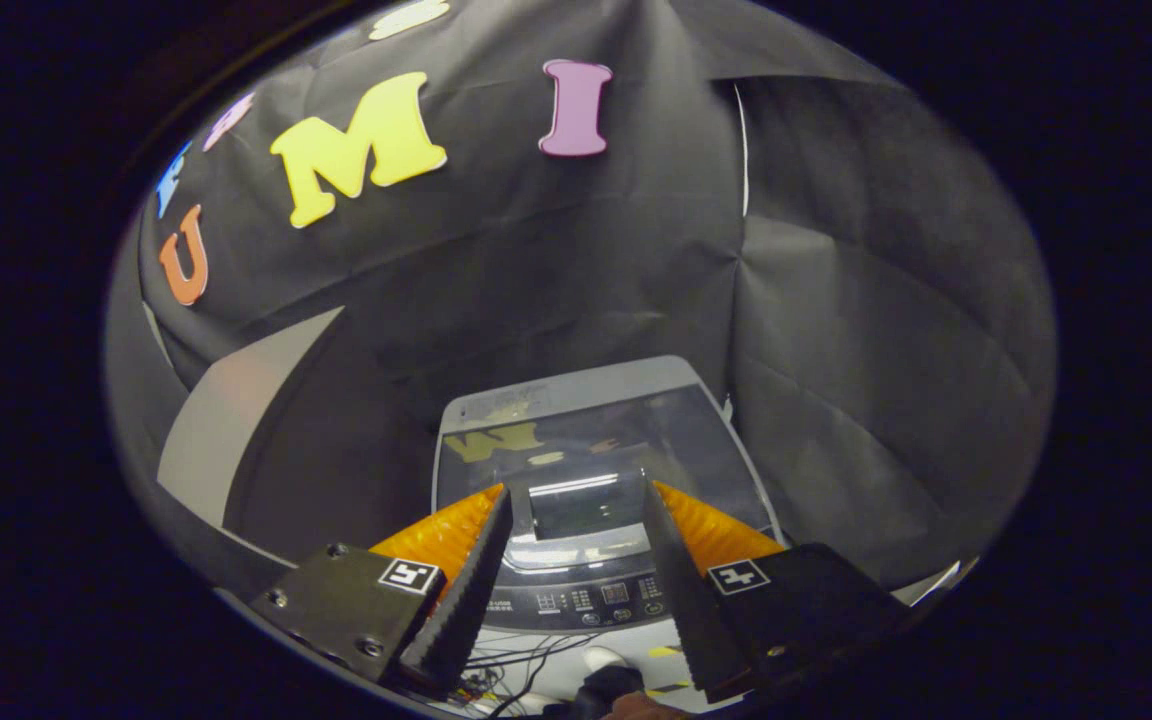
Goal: Put the clothes into the washing machine and then close the washing machine lid.
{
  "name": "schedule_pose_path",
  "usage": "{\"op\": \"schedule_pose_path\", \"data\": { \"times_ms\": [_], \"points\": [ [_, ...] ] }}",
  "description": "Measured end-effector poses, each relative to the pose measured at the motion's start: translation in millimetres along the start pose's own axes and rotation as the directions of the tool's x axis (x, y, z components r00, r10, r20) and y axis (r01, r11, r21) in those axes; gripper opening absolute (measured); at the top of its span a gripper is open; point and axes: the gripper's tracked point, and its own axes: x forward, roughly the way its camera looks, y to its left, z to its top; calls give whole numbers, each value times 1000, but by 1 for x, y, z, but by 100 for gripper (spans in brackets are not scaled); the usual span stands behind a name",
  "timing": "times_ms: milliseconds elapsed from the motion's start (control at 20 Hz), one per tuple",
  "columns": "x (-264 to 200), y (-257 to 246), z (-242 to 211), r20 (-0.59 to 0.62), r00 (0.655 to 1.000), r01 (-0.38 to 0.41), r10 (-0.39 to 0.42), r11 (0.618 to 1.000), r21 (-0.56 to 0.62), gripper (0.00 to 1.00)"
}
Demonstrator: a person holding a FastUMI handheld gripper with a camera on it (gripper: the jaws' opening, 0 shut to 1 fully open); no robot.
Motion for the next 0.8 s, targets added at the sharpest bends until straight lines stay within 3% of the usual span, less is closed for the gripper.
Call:
{"op": "schedule_pose_path", "data": {
  "times_ms": [450,800],
  "points": [
    [-90,18,-4,163,987,31,-17,996,-80,83],
    [-159,17,13,290,956,-1,41,990,-138,83]
  ]
}}
